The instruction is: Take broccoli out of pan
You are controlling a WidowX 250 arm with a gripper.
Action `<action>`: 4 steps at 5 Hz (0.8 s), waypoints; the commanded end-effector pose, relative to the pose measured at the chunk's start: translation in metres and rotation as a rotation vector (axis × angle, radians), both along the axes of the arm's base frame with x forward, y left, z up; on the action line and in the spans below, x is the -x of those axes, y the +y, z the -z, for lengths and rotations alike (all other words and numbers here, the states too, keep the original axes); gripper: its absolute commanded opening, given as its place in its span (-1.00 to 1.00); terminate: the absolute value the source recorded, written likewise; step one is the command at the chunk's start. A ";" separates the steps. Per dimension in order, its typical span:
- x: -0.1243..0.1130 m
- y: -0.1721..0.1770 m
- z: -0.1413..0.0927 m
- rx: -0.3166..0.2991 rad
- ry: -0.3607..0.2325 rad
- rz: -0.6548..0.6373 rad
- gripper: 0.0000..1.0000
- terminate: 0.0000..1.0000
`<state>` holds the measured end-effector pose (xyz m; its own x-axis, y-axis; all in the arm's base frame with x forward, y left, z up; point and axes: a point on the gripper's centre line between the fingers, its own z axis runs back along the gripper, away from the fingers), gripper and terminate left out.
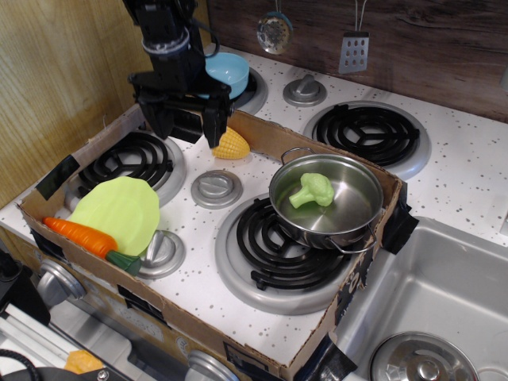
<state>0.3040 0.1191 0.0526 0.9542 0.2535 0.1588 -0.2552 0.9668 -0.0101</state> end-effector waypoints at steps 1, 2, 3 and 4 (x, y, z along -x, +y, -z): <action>-0.023 -0.020 -0.075 -0.113 -0.049 -0.156 1.00 -1.00; -0.024 -0.032 -0.093 -0.082 -0.041 -0.269 1.00 -1.00; -0.022 -0.056 -0.098 0.055 -0.012 -0.499 1.00 -1.00; -0.015 -0.084 -0.091 0.161 0.003 -0.697 1.00 -1.00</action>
